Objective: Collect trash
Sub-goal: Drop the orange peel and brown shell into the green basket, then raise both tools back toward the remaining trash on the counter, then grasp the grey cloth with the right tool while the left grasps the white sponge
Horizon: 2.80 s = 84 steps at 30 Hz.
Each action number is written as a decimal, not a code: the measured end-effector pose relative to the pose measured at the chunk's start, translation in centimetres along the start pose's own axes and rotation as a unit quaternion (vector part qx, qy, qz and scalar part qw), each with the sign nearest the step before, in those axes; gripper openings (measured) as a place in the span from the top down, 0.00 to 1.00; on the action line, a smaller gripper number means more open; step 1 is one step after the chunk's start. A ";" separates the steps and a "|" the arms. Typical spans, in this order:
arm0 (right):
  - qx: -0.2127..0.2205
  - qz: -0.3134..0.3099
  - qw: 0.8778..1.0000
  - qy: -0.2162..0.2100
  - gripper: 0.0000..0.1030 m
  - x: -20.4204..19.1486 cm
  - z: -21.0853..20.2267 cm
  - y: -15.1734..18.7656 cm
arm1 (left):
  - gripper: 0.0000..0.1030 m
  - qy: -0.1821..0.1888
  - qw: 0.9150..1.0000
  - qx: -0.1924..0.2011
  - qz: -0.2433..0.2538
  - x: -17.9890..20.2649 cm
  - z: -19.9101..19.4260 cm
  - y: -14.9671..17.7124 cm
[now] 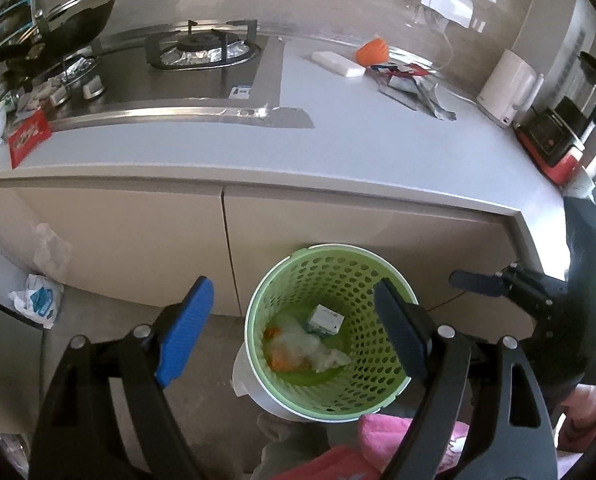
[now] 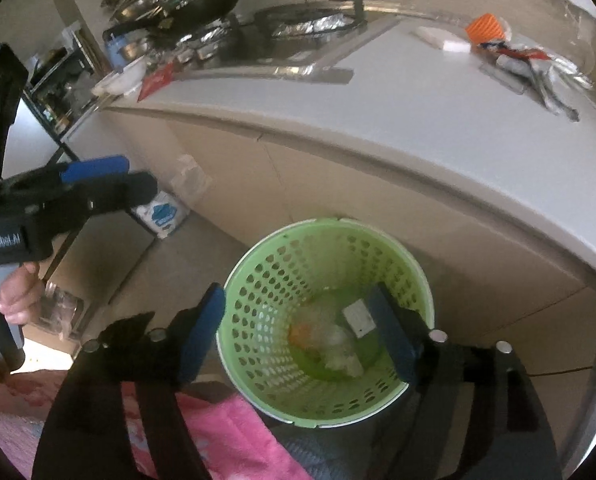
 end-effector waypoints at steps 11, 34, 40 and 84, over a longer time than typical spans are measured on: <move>0.038 0.028 0.998 0.044 0.10 3.7 -3.7 -2.2 | 0.13 0.004 0.999 0.024 0.036 3.4 -0.5 -3.0; 0.074 0.097 0.986 0.112 0.02 20.9 -3.6 -8.8 | 0.08 -0.022 0.998 0.046 0.029 7.5 5.3 -14.4; 0.076 0.092 0.986 0.114 0.02 25.4 -0.8 -12.4 | 0.08 -0.042 0.997 0.054 0.024 9.0 8.3 -18.2; 0.070 0.119 0.990 0.001 0.85 37.8 8.7 -20.1 | 0.08 -0.169 0.969 -0.008 -0.180 3.6 31.6 -36.8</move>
Point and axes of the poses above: each gripper's, at about its wrist camera, not at the fingertips, and z roughly the way its jaws point, x to its right, y to its underside, the point moved 1 cm from there along z, roughly the way its jaws point, and after that the axes turned 11 degrees about y, right-handed, at the moved point
